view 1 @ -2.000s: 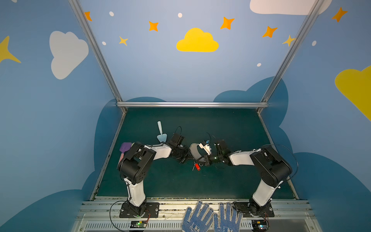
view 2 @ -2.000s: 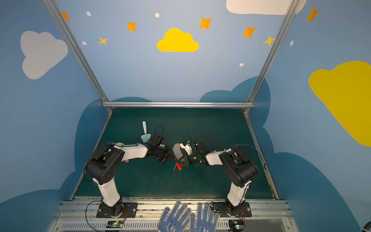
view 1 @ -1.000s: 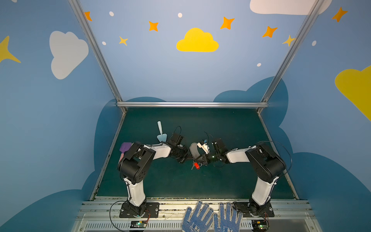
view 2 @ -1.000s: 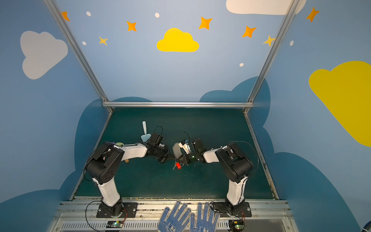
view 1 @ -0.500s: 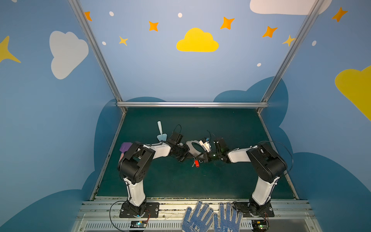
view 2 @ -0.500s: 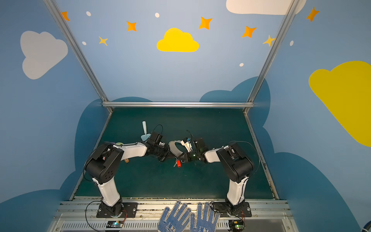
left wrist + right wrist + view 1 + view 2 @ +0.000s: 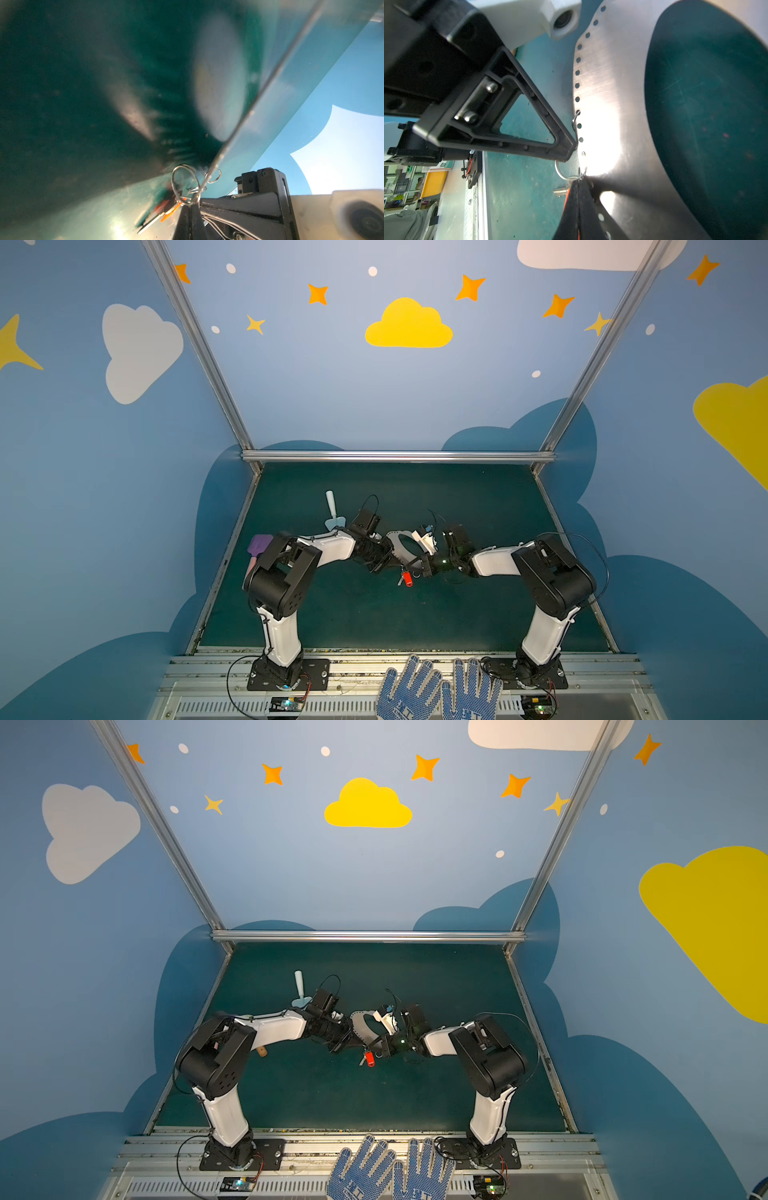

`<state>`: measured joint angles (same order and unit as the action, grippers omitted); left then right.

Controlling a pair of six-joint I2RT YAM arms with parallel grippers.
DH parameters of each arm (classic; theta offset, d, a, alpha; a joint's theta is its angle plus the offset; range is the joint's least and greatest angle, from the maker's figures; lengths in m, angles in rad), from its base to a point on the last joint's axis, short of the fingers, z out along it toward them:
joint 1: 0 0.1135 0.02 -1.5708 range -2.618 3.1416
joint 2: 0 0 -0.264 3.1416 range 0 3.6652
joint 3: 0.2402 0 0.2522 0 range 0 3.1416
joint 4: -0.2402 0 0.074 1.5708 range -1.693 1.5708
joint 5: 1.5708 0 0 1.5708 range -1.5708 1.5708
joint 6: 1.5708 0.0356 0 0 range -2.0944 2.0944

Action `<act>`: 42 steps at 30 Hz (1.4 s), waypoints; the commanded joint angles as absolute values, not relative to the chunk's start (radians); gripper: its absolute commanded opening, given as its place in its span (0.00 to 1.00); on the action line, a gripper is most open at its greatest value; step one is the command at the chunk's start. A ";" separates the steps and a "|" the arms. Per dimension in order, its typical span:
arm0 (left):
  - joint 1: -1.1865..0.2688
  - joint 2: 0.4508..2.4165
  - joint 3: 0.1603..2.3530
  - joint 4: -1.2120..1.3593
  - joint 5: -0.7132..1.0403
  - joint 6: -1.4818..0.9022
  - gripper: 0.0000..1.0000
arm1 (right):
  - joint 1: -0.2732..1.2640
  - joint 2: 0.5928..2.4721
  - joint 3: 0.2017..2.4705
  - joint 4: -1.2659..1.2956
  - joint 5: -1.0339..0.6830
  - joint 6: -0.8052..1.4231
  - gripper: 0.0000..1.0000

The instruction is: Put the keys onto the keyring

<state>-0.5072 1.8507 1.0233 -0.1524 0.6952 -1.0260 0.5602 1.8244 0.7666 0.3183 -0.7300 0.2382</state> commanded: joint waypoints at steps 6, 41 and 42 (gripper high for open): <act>-0.531 1.868 1.067 -0.292 0.741 -0.924 0.04 | 0.559 1.720 0.779 0.332 -0.662 0.204 0.00; -0.604 1.914 1.246 -0.705 0.537 -0.577 0.04 | 0.565 1.596 0.776 0.222 -0.652 0.139 0.00; -0.605 1.910 1.240 -0.696 0.538 -0.583 0.04 | 0.565 1.591 0.774 0.225 -0.652 0.143 0.00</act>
